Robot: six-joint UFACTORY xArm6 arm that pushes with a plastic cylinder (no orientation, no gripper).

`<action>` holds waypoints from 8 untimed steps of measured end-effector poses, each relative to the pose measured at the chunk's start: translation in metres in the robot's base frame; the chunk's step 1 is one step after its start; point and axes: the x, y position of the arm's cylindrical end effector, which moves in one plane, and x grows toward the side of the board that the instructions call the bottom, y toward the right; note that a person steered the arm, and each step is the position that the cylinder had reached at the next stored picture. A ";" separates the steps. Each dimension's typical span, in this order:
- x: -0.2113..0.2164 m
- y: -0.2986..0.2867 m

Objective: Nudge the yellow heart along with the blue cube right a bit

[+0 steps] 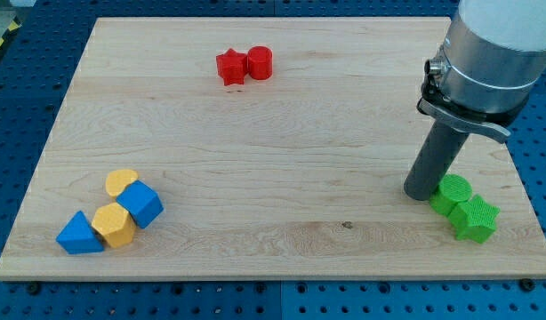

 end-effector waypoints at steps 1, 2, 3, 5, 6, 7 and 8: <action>0.000 0.000; 0.000 -0.033; 0.000 -0.113; -0.018 -0.232; -0.021 -0.237; -0.041 -0.258; -0.052 -0.306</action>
